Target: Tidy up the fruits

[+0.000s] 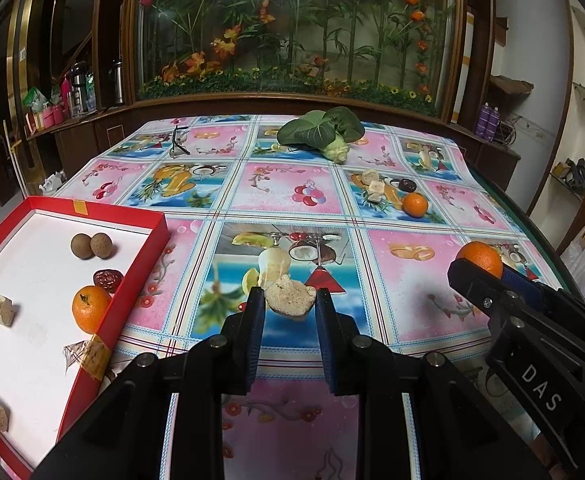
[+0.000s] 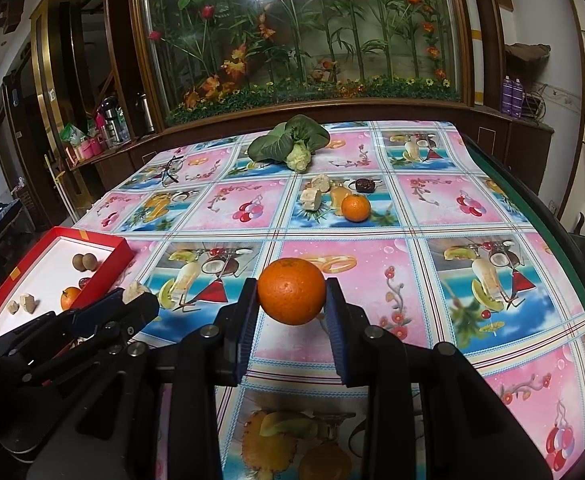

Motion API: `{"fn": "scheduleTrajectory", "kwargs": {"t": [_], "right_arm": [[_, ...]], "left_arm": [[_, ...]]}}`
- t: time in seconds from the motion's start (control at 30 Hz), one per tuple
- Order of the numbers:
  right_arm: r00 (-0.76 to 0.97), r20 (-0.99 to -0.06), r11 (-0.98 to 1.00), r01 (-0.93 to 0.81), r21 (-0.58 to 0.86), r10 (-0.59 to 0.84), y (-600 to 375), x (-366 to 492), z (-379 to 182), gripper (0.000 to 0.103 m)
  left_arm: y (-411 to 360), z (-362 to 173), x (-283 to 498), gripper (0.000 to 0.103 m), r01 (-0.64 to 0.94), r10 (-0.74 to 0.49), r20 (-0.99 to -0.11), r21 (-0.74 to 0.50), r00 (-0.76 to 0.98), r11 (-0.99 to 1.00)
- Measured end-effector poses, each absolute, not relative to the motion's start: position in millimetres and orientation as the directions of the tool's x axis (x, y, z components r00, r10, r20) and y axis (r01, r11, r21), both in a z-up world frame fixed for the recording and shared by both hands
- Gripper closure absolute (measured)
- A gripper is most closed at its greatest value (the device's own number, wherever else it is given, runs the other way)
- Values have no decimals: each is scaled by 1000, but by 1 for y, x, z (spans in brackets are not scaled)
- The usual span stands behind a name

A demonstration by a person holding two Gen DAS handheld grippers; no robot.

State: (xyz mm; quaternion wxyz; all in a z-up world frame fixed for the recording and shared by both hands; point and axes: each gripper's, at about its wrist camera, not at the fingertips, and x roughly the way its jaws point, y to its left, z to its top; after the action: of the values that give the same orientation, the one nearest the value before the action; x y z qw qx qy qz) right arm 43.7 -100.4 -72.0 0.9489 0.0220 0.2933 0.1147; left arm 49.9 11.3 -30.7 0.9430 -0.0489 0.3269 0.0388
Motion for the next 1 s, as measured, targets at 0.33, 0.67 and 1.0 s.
{"fn": "scheduleTrajectory", "kwargs": {"t": [0.33,0.67,1.0], "right_arm": [[808,-542,973,-202,113,231,-100,44,-71,68],[818,-529,974,-192,117,225,-102,43,-68,69],[824,-523,976,-181,120,217,-107,43,-69,69]], "left_arm": [[15,-30,49,79,-135,69,-612,-63,788,989],[17,-29,49,79,-140,74,-611,-61,788,988],[22,-27,48,79,-168,95,-610,-63,787,984]]}}
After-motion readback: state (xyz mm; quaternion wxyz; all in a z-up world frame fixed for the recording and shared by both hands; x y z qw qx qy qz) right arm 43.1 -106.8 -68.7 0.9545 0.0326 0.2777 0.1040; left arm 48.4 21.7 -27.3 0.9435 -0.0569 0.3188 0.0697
